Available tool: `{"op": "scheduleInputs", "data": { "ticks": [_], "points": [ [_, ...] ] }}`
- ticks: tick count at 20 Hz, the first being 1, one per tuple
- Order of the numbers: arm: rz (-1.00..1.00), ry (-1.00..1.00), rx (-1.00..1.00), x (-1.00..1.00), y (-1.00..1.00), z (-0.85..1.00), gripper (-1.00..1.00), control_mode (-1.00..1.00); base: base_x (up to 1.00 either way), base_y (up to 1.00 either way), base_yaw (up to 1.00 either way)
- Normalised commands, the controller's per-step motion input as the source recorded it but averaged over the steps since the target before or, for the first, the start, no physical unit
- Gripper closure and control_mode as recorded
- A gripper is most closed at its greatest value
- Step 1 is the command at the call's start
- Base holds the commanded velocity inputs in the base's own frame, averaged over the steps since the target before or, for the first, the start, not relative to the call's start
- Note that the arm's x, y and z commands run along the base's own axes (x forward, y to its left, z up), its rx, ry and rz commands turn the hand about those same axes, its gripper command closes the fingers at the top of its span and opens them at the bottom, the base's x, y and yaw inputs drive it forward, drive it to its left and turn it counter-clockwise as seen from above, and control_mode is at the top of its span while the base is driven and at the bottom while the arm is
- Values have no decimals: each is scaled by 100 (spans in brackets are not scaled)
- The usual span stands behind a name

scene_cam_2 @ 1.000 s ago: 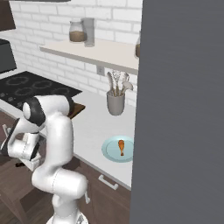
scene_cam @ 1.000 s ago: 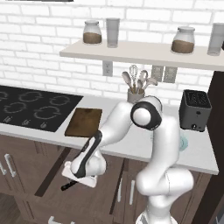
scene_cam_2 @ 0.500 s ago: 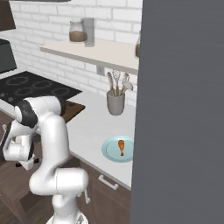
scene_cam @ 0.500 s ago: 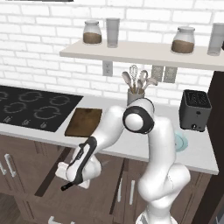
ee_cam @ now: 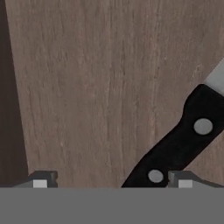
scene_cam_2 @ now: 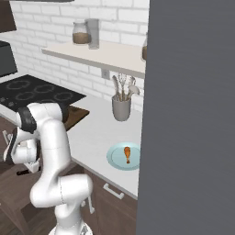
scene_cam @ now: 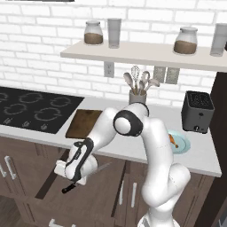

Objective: Pick up the knife from the drawer and place it on the cutting board. Then place the meat from the plate to the cutting board.

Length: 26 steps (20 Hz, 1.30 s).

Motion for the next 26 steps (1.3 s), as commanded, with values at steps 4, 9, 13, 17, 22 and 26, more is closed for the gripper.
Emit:
{"op": "scheduleInputs", "data": {
  "ticks": [4,9,13,17,22,26],
  "points": [
    [0,0,-2,1,1,-43,-100,-100,0,0,0],
    [0,-2,0,-2,-2,-18,-100,-100,0,0,0],
    [0,-4,0,-29,-25,0,-100,-100,0,0,0],
    [0,0,0,-14,-25,-2,-100,-100,0,0,0],
    [0,0,0,12,-2,-21,-100,-100,0,0,0],
    [0,0,0,25,0,-38,-100,-100,0,0,0]
  ]
}}
